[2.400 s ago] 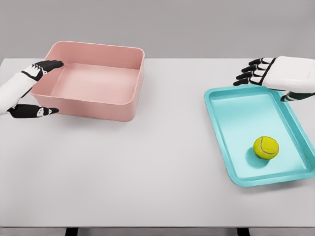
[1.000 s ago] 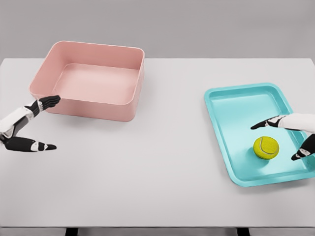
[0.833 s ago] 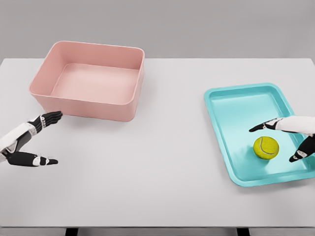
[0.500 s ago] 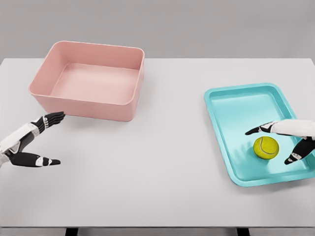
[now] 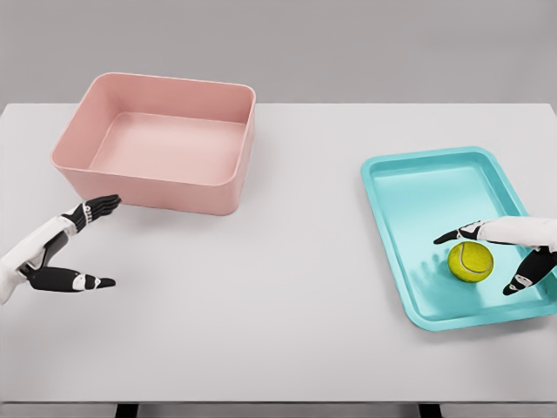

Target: Put the tennis from the blue tray into the pink basket with both arms

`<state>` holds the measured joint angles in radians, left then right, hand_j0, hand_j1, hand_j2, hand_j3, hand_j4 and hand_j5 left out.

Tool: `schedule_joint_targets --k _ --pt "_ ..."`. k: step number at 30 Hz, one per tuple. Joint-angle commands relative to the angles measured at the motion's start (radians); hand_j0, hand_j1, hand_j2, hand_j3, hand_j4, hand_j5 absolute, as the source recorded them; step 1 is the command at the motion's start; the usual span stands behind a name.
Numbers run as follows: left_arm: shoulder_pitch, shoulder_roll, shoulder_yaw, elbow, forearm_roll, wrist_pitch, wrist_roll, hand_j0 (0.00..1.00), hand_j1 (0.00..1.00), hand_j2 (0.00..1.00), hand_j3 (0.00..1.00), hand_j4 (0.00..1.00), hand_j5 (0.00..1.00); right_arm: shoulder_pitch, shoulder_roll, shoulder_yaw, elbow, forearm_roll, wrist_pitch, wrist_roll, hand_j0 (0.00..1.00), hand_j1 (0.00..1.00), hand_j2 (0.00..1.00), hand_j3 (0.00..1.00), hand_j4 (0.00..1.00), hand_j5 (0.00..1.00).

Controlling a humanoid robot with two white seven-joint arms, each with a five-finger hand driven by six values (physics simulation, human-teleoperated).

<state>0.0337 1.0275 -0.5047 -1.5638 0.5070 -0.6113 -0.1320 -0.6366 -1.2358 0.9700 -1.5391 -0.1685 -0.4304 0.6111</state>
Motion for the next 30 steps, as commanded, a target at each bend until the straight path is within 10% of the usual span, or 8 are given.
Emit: schedule_joint_targets --k 1,16,30 --pt "0.0 -0.001 0.003 0.008 0.002 0.0 0.0 1.0 1.0 1.0 1.0 1.0 1.0 0.0 0.004 -0.001 0.001 0.001 0.002 0.0 0.99 0.99 0.99 0.99 0.99 0.99" --pt "0.0 -0.009 0.003 0.016 -0.002 0.0 0.002 1.0 1.0 1.0 1.0 1.0 1.0 0.0 0.026 -0.001 0.016 0.027 0.009 0.0 0.99 0.99 0.99 0.99 0.99 0.99" --pt "0.0 -0.012 0.003 0.016 -0.004 0.0 0.003 1.0 1.0 1.0 1.0 1.0 1.0 0.0 0.047 -0.001 0.011 0.053 0.012 0.0 0.59 0.59 0.59 0.59 0.59 0.59"
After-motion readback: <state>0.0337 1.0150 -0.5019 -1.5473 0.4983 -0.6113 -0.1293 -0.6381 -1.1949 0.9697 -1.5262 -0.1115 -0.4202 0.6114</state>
